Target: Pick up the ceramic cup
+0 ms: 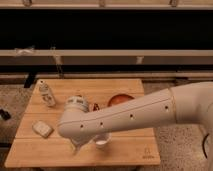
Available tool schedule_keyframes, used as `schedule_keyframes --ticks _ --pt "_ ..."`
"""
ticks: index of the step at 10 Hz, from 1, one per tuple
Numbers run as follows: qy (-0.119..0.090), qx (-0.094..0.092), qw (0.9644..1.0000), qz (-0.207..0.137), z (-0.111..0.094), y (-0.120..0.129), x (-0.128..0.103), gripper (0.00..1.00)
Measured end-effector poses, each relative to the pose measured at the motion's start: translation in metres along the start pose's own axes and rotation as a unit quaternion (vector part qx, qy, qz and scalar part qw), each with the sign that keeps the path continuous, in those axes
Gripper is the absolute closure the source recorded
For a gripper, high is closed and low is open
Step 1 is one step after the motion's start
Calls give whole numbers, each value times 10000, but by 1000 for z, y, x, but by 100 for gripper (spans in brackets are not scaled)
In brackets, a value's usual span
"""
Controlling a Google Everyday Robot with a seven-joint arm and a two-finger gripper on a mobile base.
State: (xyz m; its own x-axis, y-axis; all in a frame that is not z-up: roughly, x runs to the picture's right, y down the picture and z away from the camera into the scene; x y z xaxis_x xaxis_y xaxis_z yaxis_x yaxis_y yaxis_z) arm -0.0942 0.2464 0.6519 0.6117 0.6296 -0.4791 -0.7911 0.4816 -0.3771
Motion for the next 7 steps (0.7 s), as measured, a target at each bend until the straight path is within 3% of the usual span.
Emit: schedule_keyframes --ticks 2,7 --pt "136 -17 9999 -102 20 1 -5 26" --pt "367 262 9990 47 42 -12 -3 28"
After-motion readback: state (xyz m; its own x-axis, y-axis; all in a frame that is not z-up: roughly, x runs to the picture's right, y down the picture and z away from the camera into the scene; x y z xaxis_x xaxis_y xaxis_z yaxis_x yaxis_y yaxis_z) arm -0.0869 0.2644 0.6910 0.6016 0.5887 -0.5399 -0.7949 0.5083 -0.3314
